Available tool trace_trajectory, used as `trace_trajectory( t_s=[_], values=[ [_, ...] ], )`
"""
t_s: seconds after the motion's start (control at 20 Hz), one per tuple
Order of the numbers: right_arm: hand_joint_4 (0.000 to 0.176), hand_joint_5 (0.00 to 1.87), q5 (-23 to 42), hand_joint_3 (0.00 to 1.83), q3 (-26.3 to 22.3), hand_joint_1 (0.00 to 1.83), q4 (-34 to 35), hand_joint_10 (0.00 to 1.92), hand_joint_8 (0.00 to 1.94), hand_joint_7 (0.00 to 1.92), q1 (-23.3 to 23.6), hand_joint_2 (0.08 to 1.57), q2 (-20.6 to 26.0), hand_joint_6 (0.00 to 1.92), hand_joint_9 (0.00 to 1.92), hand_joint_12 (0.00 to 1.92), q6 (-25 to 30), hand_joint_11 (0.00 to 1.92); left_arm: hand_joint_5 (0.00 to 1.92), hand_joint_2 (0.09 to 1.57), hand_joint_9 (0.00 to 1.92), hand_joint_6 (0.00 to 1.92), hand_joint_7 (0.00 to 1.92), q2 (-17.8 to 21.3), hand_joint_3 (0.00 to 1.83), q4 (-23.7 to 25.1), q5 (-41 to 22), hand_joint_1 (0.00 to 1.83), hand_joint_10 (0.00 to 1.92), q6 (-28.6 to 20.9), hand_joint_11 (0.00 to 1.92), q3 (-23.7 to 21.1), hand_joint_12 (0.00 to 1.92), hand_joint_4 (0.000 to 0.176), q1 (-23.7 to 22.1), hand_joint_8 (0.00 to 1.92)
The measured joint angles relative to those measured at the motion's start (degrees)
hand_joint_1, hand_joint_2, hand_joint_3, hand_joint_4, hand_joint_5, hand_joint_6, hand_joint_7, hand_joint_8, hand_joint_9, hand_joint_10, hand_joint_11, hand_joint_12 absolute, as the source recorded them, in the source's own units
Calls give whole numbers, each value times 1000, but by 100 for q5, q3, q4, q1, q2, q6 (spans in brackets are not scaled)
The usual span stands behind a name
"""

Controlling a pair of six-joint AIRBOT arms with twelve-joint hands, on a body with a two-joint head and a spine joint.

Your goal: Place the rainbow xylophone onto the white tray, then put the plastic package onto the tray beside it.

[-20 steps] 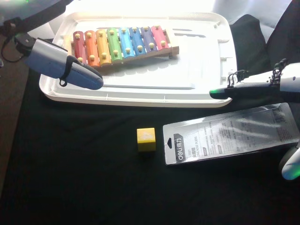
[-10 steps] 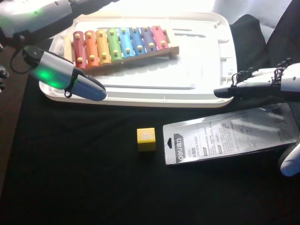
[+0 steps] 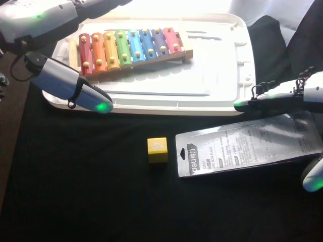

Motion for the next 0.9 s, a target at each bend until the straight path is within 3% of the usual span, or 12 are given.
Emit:
trace_trajectory(
  t_s=[0.25, 0.35, 0.4, 0.5, 0.55, 0.6, 0.65, 0.7, 0.75, 0.8, 0.85, 0.9],
  values=[
    [0, 125, -2, 0, 22, 568, -59, 16, 2, 238, 0, 605, -61, 0, 404, 649, 2, 360, 0, 670, 0, 0, 0, -4, 1, -116, -55, 762, 0, 0, 0, 0, 0, 22, 103, 0],
    [0, 115, 9, 0, 50, 590, -151, 4, 0, 223, 0, 619, -61, 0, 411, 617, 70, 400, 0, 643, 0, 0, 0, -11, 0, -188, -98, 757, 0, 0, 0, 2, 0, 25, 181, 0],
    [0, 124, 4, 0, 81, 632, -173, 0, 0, 232, 0, 637, -66, 0, 407, 524, 118, 407, 0, 653, 0, 0, 0, -17, 0, -212, -105, 747, 0, 2, 0, 2, 0, 16, 190, 0],
    [0, 129, -7, 0, 105, 638, -177, 6, 4, 245, 0, 640, -66, 1, 421, 512, 125, 427, 0, 655, 0, 0, 0, -17, 0, -214, -129, 727, 0, 2, 0, 2, 0, 24, 190, 0],
    [0, 113, 0, 1, 105, 645, -186, 5, 2, 233, 0, 650, -74, 0, 396, 450, 125, 463, 0, 659, 0, 0, 0, -17, 0, -247, -168, 748, 0, 2, 0, 2, 0, 18, 216, 0],
    [0, 112, 2, 6, 114, 663, -186, 13, 2, 233, 0, 662, -83, 0, 414, 467, 125, 505, 0, 671, 0, 0, 0, -17, 5, -260, -179, 741, 0, 0, 0, 2, 0, 0, 229, 0],
    [0, 116, 15, 6, 138, 674, -177, 27, 4, 240, 0, 666, -98, 2, 453, 503, 127, 582, 0, 678, 0, 0, 0, -17, 8, -267, -166, 731, 0, 2, 0, 2, 0, 33, 258, 0],
    [0, 122, 24, 9, 140, 704, -175, 33, 4, 240, 0, 676, -103, 4, 475, 514, 125, 605, 0, 673, 0, 0, 0, -17, 4, -258, -144, 751, 0, 2, 0, 2, 0, 47, 262, 0],
    [0, 122, 28, 9, 140, 716, -133, 34, 1, 235, 2, 682, -120, 3, 487, 526, 127, 629, 0, 660, 0, 0, 0, -17, 0, -275, -142, 745, 0, 0, 0, 2, 0, 50, 273, 0],
    [0, 130, 57, 0, 151, 715, -109, 20, 0, 245, 2, 685, -144, 0, 543, 600, 122, 665, 0, 673, 0, 0, 0, -17, 4, -286, -151, 762, 0, 2, 0, 2, 0, 42, 273, 0],
    [0, 134, 70, 0, 157, 716, -90, 9, 0, 266, 2, 690, -157, 0, 570, 651, 120, 651, 0, 674, 0, 0, 0, -22, 4, -289, -153, 767, 0, 2, 0, 2, 0, 50, 278, 0],
    [0, 141, 94, 0, 181, 726, -74, 5, 0, 294, 2, 697, -188, 0, 588, 712, 118, 626, 0, 660, 0, 0, 0, -35, 0, -330, -166, 773, 0, 2, 0, 2, 0, 83, 317, 0]
  ],
)
